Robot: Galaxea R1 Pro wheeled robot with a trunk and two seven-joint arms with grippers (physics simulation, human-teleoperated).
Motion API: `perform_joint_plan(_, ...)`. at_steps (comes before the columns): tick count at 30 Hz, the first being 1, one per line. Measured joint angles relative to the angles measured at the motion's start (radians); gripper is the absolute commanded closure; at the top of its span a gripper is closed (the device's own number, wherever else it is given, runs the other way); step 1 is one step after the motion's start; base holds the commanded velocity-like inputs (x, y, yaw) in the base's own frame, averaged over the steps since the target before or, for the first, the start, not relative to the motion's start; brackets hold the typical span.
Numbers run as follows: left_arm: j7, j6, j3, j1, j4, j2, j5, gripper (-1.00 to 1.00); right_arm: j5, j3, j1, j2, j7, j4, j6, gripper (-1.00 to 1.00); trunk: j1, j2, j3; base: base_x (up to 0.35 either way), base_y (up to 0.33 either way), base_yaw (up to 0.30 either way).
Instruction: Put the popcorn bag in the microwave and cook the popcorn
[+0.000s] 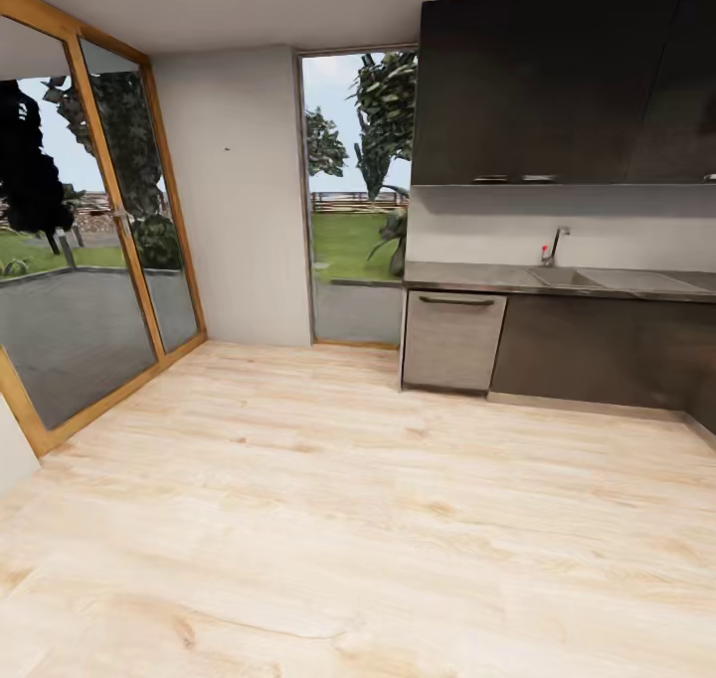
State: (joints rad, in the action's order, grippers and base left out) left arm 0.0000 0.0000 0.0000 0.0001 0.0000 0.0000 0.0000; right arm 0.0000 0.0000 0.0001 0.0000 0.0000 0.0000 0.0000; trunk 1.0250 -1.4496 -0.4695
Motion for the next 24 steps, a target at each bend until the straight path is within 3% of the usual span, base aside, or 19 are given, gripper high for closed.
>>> perform_joint_plan(4,0.0,-0.012,0.011,0.0,-0.022,-0.007,0.017,-1.0,0.005,0.009,-0.001,0.003,0.0,0.001,-0.006,-1.0,0.0,0.0,0.0,0.0,0.0,0.0)
perform_joint_plan(12,-0.001,-0.011,0.011,0.0,-0.039,-0.008,0.01,-1.0,0.007,0.004,-0.001,0.002,0.001,0.001,-0.013,-1.0,0.0,0.0,0.0,0.0,0.0,-0.014)
perform_joint_plan(24,-0.001,-0.011,0.011,0.001,-0.041,-0.009,0.01,-1.0,-0.011,-0.005,-0.001,0.003,0.0,0.001,-0.059,-1.0,0.0,0.0,0.0,0.0,0.0,-0.259)
